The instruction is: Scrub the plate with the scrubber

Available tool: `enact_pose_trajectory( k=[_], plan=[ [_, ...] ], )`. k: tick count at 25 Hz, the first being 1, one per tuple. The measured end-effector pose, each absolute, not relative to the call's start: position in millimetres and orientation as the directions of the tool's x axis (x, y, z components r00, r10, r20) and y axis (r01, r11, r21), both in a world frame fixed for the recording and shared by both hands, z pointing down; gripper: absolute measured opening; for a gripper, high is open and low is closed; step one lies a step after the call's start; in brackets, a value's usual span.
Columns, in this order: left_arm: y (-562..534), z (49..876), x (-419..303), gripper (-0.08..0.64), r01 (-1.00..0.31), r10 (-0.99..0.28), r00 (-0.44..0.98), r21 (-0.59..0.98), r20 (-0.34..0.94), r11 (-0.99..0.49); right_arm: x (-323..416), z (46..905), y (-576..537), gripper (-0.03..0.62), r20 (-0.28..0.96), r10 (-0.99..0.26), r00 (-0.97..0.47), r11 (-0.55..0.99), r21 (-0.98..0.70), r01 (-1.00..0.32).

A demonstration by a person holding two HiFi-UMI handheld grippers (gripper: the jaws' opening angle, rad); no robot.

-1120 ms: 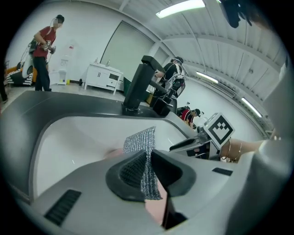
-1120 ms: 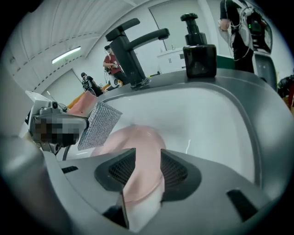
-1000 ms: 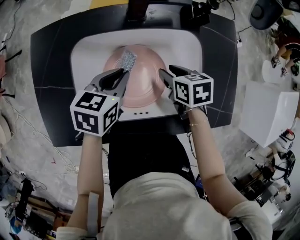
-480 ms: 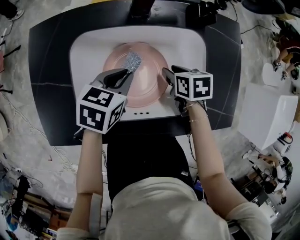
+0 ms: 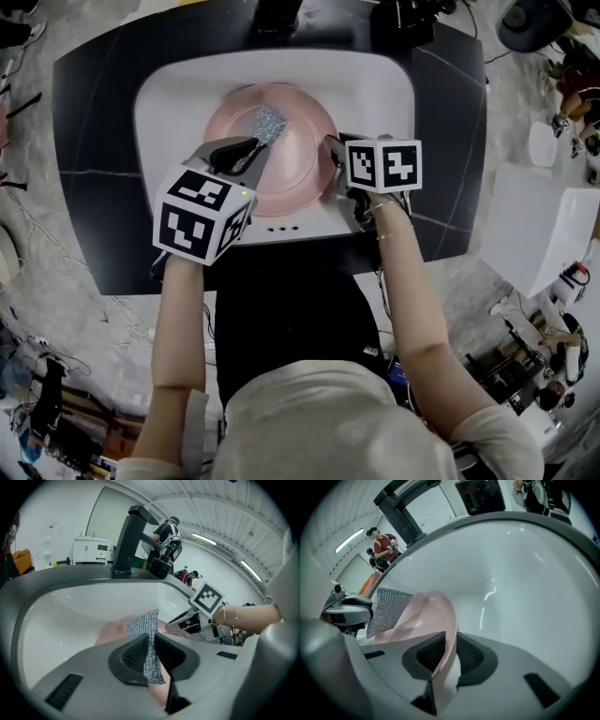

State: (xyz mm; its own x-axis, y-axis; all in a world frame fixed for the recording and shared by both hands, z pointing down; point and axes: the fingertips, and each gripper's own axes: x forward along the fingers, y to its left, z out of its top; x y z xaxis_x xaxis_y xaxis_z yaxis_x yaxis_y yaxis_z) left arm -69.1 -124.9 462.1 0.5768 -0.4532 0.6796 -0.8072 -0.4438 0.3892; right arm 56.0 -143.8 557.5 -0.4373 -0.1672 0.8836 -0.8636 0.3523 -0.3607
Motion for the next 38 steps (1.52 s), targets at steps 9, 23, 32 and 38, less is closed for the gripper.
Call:
enact_pose_trajectory(
  k=[9,23,32,38],
  plan=[
    [-119.4,472.1,-60.3,0.063,-0.78,-0.385,0.594,0.389,0.706,-0.489,58.2,549.2,-153.8,0.048,0.867,-0.234,-0.44,0.364,-0.341,-0.867],
    [-97.9,496.1,-22.6,0.063,-0.662,-0.2,0.608,0.351,0.768,-0.662,52.7,529.8,-157.3,0.041,0.848,-0.253,-0.465,0.337,-0.374,-0.864],
    [-93.2,517.6,5.8,0.048,-0.6,-0.091,0.632,0.412,0.769,-0.686,45.5,530.7,-155.1,0.041,0.83,-0.255,-0.495,0.309,-0.415,-0.856],
    [-108.2,522.5,7.0,0.038,-0.608,-0.121,0.597,0.349,0.793,-0.713,44.7,530.7,-154.2,0.043,0.825,-0.254,-0.506,0.31,-0.426,-0.85]
  ],
)
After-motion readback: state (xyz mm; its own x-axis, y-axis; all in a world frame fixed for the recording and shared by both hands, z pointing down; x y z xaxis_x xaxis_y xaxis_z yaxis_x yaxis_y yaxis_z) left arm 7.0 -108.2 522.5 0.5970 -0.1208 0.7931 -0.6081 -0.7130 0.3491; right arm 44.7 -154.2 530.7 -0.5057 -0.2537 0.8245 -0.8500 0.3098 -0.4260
